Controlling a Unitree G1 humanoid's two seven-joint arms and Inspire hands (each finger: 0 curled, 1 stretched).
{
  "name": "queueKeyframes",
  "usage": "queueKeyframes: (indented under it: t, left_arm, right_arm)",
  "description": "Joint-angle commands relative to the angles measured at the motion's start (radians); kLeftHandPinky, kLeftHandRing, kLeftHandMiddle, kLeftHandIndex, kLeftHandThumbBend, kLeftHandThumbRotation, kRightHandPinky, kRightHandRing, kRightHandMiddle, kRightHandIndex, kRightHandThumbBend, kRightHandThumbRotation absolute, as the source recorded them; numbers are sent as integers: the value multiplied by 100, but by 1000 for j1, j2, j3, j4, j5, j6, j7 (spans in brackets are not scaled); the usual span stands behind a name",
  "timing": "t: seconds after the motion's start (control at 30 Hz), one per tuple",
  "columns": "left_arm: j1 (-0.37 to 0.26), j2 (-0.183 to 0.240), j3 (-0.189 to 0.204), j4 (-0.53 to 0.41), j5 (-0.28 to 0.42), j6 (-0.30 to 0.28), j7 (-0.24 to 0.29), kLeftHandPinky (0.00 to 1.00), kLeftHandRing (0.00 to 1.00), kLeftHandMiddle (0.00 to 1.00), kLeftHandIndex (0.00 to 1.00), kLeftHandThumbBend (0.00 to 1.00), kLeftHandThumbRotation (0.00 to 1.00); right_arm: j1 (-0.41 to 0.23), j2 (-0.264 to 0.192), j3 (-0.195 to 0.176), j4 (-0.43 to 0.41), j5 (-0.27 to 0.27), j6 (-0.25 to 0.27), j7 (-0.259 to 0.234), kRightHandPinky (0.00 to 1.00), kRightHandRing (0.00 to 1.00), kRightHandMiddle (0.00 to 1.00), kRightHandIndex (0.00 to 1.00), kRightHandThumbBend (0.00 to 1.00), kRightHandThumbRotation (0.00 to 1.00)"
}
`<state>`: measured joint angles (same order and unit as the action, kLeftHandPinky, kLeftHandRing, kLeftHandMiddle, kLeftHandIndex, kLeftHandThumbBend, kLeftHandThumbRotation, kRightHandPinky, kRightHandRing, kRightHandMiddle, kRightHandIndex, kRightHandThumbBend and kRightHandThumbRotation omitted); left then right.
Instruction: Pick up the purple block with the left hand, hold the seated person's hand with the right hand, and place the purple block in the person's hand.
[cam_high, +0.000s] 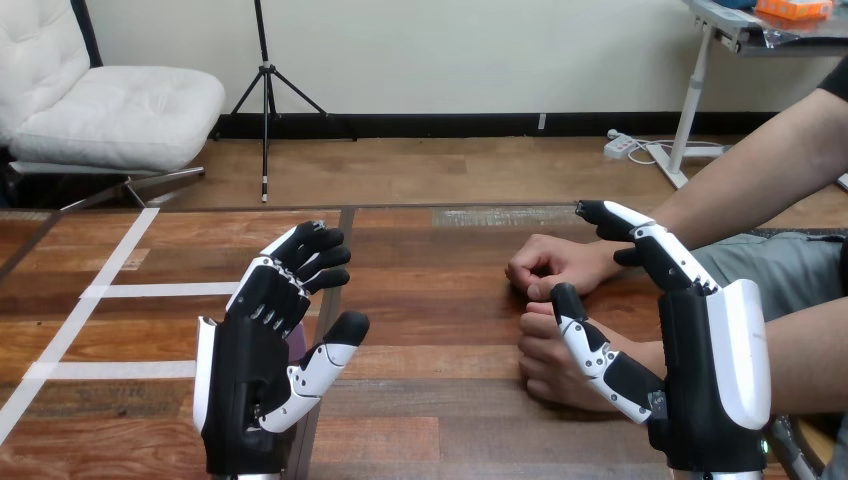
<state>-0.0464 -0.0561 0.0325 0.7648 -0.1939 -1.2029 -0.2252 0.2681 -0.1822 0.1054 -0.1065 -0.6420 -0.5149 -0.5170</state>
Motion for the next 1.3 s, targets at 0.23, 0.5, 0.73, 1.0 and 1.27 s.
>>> queueKeyframes:
  t: [0.23,0.5,0.73,1.0,1.27]
  left_arm:
    - [-53,-24,-9,-39,-1,-4,-5,67,73,75,75,77,42]
    - [-53,-24,-12,-41,-12,-4,-13,67,73,76,75,76,42]
    - [-51,-23,-11,-42,-7,-7,-10,67,73,76,75,77,42]
    - [-51,-22,-10,-43,-7,-12,-8,68,73,76,75,77,42]
    - [-59,-2,6,-43,23,-32,4,69,74,76,76,76,41]
  right_arm:
    - [-58,9,-20,-18,9,6,3,64,73,77,75,36,15]
    - [-58,9,-20,-18,6,4,0,64,73,76,75,36,15]
    - [-58,9,-20,-16,8,0,-2,64,73,76,75,36,15]
    - [-60,5,-20,-6,3,-10,-10,64,74,77,75,36,15]
    - [-56,7,-19,-8,7,-7,-6,64,74,76,75,36,15]
